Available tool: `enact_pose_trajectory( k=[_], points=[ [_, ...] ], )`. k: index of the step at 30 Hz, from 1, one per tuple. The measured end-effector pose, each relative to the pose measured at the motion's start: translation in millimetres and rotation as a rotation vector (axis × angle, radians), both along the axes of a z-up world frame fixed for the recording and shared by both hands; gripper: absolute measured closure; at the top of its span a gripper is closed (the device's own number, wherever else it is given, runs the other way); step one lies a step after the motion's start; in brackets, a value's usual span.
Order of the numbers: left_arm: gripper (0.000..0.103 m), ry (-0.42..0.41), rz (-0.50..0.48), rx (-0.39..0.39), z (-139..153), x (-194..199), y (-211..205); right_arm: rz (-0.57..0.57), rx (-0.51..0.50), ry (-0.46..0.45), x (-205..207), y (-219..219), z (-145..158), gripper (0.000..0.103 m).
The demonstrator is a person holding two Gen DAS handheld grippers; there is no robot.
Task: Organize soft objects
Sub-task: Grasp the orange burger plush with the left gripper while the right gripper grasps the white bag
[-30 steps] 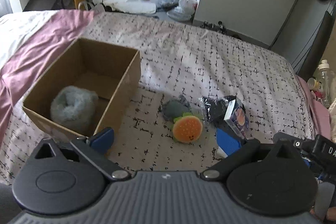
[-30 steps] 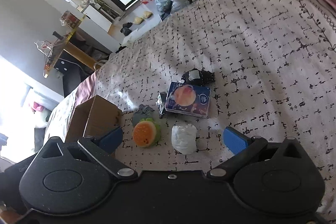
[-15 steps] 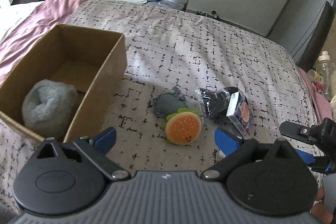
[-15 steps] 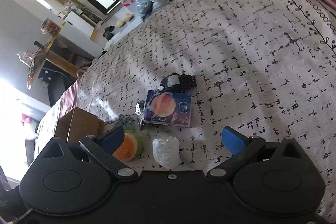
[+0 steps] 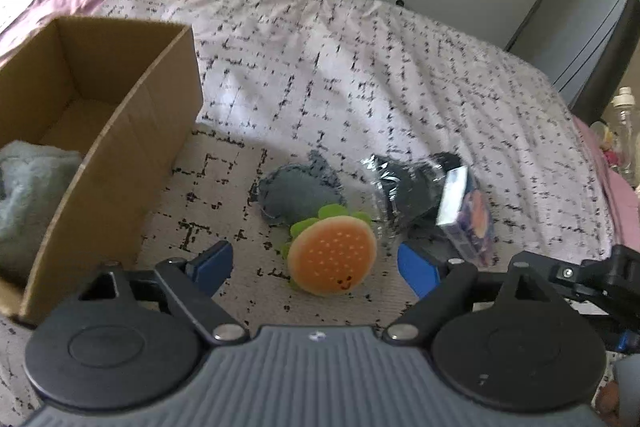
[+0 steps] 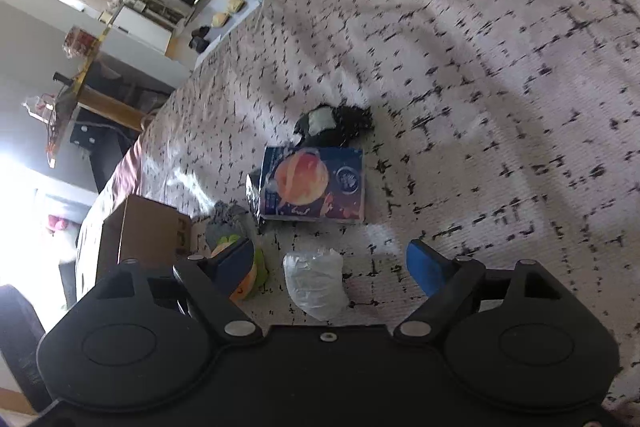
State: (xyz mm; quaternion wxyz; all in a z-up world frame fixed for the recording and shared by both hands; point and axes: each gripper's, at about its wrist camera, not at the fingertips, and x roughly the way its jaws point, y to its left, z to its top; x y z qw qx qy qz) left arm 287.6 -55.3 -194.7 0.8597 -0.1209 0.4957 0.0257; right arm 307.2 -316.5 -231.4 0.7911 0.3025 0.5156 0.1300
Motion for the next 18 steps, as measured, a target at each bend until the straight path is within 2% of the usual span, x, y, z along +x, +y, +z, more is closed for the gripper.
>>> enact_pose_trajectory(
  k=[2,4,6,7,9,12,18],
  points=[
    [0.019,0.016,0.007,-0.004,-9.4,3.8,2.1,0.025,-0.002,-0.001,2.9,6.9,-2.6,0.019],
    [0.046,0.044,0.024,-0.024,-18.0,8.2,4.2,0.049,-0.021,0.003,6.0,14.3,-5.3,0.019],
    [0.057,0.066,0.026,-0.083,-23.8,12.0,7.9,0.061,-0.035,0.014,7.9,19.1,-8.0,0.021],
    [0.061,0.059,0.026,-0.086,-22.8,11.9,8.0,0.063,-0.041,0.02,9.0,21.0,-9.3,0.021],
    [0.064,0.048,0.014,-0.067,-19.5,12.1,5.2,0.068,-0.054,0.022,10.9,24.1,-10.1,0.021],
    [0.069,0.055,0.017,-0.083,-18.2,11.8,5.9,0.081,-0.073,0.017,12.2,28.4,-10.4,0.023],
    [0.074,0.052,0.021,-0.088,-11.3,4.9,10.1,0.105,-0.13,0.011,12.7,37.7,-13.4,0.034]
  ],
)
